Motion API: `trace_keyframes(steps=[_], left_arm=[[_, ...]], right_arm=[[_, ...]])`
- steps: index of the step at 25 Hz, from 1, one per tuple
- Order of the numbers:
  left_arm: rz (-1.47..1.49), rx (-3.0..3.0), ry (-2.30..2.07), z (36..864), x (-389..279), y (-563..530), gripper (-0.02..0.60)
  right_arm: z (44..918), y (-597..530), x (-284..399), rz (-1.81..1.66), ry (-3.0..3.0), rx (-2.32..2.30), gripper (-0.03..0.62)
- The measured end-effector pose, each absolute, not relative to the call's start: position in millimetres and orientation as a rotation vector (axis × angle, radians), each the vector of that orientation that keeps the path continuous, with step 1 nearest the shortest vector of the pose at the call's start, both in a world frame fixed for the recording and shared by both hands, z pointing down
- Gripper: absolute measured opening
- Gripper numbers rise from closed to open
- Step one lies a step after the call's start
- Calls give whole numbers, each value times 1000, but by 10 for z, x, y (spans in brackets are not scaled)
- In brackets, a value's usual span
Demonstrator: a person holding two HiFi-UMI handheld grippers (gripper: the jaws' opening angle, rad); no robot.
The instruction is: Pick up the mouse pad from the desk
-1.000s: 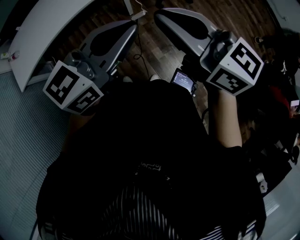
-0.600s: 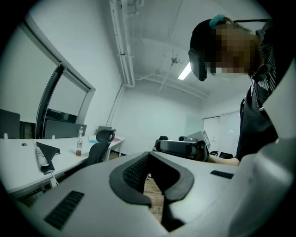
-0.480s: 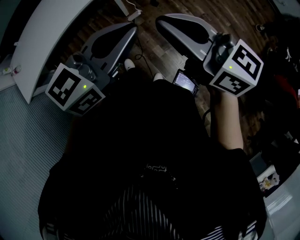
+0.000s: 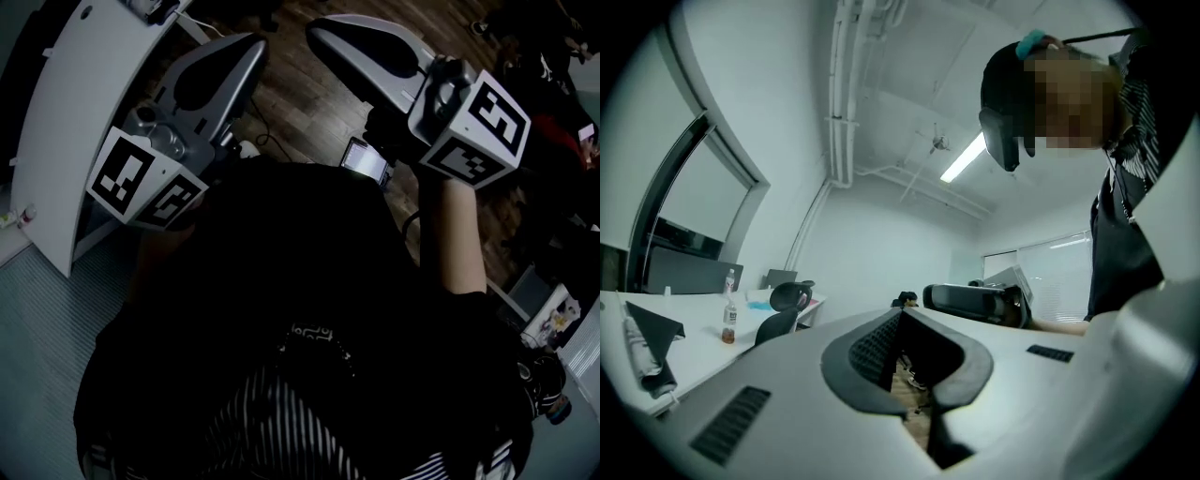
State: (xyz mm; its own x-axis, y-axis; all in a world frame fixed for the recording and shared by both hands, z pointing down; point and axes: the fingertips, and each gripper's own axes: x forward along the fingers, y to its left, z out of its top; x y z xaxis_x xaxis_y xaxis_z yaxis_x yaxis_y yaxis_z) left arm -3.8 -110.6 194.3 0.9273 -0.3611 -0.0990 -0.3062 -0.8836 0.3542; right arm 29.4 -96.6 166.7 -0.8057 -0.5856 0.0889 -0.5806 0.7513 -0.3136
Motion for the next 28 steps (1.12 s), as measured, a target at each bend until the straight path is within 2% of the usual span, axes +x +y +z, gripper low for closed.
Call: trace_keyframes(steps=[8, 15, 23, 28], left_arm=[[-188, 2766, -436, 1675, -273, -1241, 8], [-134, 2714, -510, 1564, -470, -1088, 8], [-87, 2618, -641, 2318, -260, -997, 8], [-76, 2636, -628, 2540, -105, -975, 8]], right_arm=[[1181, -1068, 68, -401, 2895, -1015, 5], [656, -887, -120, -351, 2849, -833, 5], [1340, -899, 252, -545, 2743, -658, 5], [1472, -876, 412, -486, 2721, -667, 5]])
